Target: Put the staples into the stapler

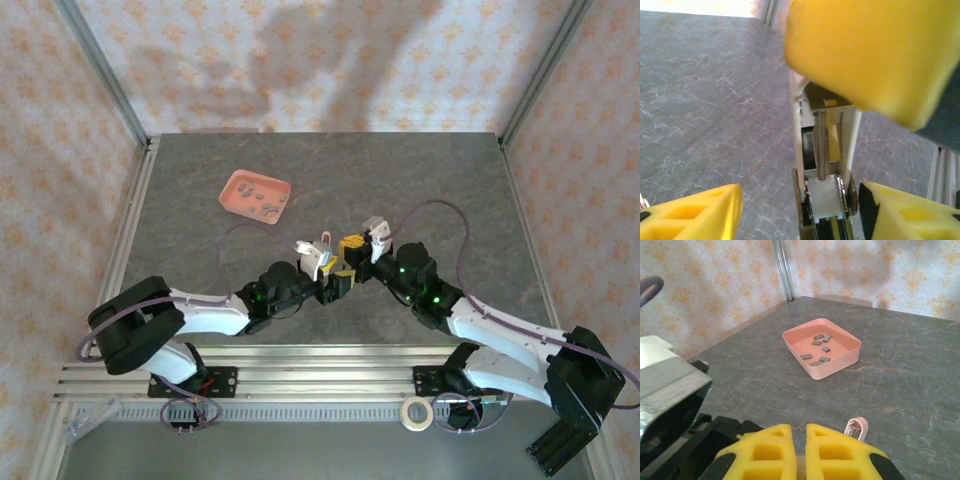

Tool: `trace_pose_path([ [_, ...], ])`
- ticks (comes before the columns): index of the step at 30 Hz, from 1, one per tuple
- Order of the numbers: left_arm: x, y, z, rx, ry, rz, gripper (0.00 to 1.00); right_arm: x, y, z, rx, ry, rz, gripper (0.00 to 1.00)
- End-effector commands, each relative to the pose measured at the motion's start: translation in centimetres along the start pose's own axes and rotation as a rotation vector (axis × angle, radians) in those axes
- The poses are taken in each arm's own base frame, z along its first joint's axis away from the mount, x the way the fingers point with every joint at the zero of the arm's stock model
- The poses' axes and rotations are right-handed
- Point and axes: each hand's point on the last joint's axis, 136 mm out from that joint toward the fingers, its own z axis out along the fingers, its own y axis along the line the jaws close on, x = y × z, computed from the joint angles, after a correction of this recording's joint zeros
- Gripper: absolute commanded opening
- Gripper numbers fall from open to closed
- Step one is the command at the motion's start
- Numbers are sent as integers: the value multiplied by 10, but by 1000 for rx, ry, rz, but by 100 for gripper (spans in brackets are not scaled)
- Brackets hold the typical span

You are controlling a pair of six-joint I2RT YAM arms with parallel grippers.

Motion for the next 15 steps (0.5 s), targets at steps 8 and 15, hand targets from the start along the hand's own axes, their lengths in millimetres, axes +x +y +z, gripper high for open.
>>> trace_pose_path([
  [8,-35,-16,11,58,-127,-22,54,-11,5,1,-31,-54,39,0],
  [15,-39,-16,11,55,-142,-22,31,-8,5,2,-33,-46,52,0],
])
